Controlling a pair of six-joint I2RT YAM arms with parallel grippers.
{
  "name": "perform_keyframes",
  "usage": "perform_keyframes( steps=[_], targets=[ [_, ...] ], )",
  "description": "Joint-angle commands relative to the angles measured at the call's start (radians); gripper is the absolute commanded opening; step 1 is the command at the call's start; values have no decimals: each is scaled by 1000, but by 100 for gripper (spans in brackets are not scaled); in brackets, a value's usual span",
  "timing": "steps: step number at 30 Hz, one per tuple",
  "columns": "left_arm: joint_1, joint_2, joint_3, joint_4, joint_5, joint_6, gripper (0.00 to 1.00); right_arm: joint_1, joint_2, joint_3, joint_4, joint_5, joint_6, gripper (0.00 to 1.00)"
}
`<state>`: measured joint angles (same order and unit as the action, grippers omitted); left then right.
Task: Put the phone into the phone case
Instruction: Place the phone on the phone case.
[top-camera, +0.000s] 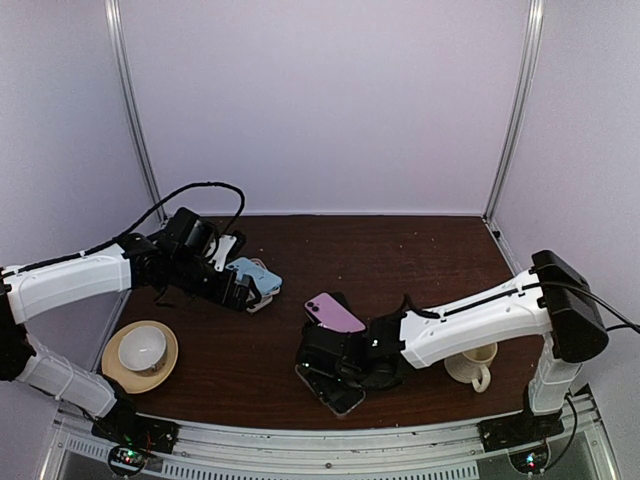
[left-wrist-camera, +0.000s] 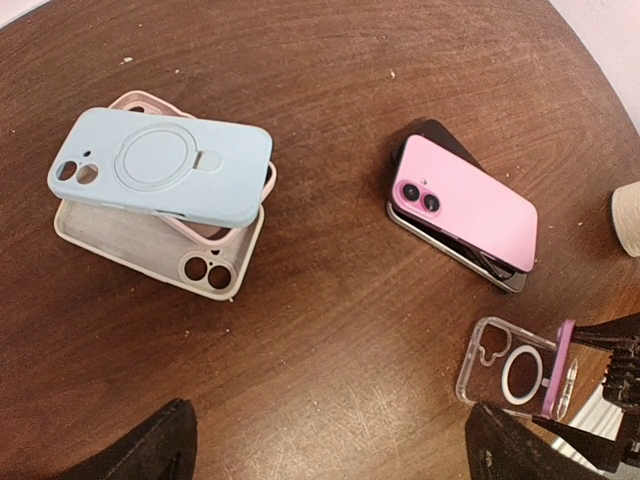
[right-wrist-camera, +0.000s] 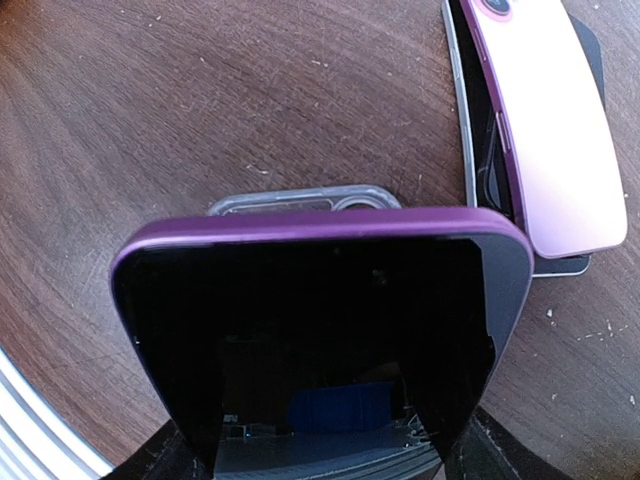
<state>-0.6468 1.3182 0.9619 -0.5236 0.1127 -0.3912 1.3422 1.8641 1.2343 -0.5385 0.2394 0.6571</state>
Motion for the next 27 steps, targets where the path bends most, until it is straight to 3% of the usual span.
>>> perform_keyframes(
  steps=[1,9,14,27],
  targets=[
    [3,-19,-9,43,16,12,97,16,38,-17,2,27,-27,0],
    [3,-17,-9,42,16,13,98,20,70,-14,-17,-5,-23,1],
    [3,-19,-10,42,19,13,98,19,86,6,-38,10,-19,25],
    [3,-28,-11,44,15,15,97,19,116,49,-94,58,-10,72]
  ],
)
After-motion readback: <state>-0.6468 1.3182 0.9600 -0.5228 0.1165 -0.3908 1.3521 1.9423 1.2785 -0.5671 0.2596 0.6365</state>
